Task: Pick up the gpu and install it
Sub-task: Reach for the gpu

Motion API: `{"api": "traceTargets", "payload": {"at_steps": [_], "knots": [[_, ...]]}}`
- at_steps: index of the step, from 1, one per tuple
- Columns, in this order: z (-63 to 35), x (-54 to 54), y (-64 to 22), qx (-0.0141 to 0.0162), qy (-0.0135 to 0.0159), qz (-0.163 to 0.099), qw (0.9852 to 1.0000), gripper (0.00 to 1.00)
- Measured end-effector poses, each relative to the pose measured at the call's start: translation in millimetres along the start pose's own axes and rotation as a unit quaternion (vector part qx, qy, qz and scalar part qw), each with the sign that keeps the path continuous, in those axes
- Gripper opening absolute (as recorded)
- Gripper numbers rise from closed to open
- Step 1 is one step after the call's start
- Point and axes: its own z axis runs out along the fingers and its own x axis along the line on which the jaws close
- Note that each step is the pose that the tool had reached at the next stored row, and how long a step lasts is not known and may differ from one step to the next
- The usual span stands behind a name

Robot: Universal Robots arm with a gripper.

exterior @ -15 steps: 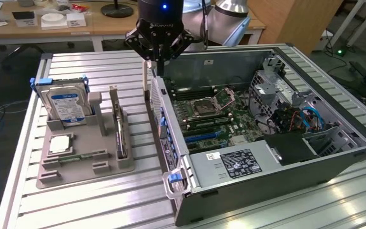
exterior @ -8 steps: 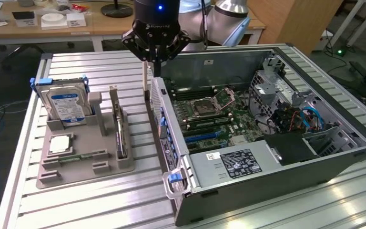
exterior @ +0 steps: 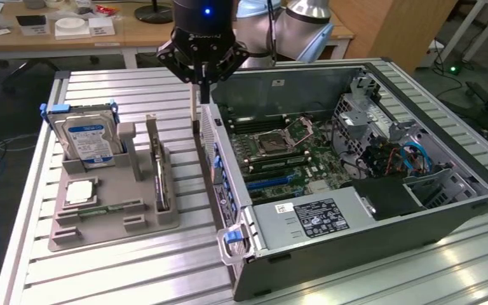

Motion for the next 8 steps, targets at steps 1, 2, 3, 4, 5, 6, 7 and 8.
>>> {"api": "traceTargets", "payload": {"at_steps": [1,2,3,4,5,6,7,8], "knots": [[0.1,0.9,-0.2,0.0,0.0001,0.0,1.0,0.1],[0.2,1.7,-0.3,0.0001,0.0002,0.0,1.0,0.1],[0.3,2.6,-0.5,0.0,0.0002,0.0,1.0,0.1],[0.5,3.5,-0.6,0.0,0.0003,0.0,1.0,0.1],[0.6,4.5,-0.8,0.0,0.0003,0.0,1.0,0.1],[0.7,5.5,-0.9,0.0,0.0004,0.0,1.0,0.1],[0.9,6.4,-1.1,0.0,0.0004,0.0,1.0,0.1],[0.9,7.3,-1.2,0.0,0.0005,0.0,1.0,0.1]]}}
